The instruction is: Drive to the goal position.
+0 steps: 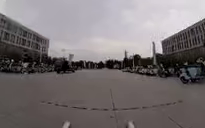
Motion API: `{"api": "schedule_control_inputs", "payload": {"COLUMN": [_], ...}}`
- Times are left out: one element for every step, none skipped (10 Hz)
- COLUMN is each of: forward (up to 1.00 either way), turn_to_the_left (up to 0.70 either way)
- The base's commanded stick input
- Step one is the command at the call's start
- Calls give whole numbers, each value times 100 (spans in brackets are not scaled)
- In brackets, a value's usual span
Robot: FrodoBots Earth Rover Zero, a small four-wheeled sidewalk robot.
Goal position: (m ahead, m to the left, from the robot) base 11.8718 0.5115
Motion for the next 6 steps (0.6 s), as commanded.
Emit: {"api": "schedule_control_inputs", "payload": {"forward": [60, 60, 60, 60, 60, 60], "turn_to_the_left": [0, 0, 0, 0, 0, 0]}}
